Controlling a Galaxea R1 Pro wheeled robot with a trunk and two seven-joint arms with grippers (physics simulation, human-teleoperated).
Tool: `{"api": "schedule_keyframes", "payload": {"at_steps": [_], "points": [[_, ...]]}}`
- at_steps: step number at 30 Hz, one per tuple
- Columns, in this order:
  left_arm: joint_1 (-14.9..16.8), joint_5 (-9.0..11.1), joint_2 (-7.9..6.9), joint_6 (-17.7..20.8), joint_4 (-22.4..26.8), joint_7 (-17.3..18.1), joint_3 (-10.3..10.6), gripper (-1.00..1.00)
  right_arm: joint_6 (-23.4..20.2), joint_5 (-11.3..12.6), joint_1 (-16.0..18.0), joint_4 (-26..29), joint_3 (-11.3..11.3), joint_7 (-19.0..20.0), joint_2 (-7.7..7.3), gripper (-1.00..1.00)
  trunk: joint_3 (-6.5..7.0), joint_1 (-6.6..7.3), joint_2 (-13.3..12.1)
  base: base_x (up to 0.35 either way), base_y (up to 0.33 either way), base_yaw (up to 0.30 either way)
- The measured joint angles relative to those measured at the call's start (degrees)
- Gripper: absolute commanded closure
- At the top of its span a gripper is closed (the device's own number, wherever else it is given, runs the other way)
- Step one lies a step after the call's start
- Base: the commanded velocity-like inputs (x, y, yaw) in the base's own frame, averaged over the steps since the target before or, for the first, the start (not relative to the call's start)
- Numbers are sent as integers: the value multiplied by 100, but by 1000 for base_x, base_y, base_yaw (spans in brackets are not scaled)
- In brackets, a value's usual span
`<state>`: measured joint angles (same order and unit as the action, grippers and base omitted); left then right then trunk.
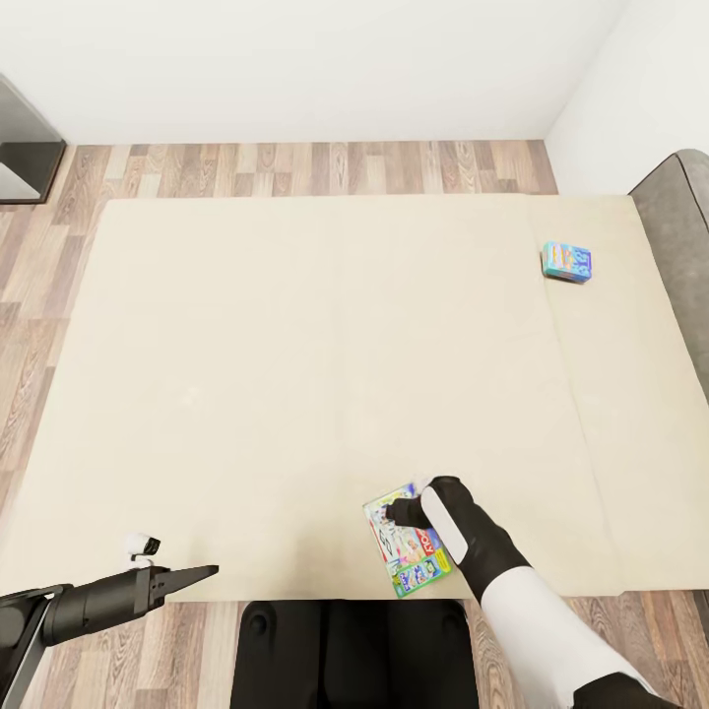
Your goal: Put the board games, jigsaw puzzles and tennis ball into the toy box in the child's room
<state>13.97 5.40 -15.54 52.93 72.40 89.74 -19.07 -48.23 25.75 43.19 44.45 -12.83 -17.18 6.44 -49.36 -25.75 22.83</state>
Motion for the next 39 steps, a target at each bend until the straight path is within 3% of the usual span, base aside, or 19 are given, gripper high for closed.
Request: {"api": "schedule_keyframes", "payload": {"at_steps": [7,12,17,39], "points": [[0,0,-2,1,0,-5,0,-100,2,2,20,-36,-39,24,7,-100,0,0,0,0,0,0],[0,0,-6,-1,0,3,-3,-100,-2,23,22,-43,-271,52,8,-100,0,0,0,0,0,0],[0,1,-8,-1,0,3,-7,-100,0,11,27,-128,-345,415,9,-100,0,0,0,0,0,0],[0,0,-7,-1,0,3,0,-100,-19,-18,30,-443,-369,578,33,-100,0,0,0,0,0,0]]}}
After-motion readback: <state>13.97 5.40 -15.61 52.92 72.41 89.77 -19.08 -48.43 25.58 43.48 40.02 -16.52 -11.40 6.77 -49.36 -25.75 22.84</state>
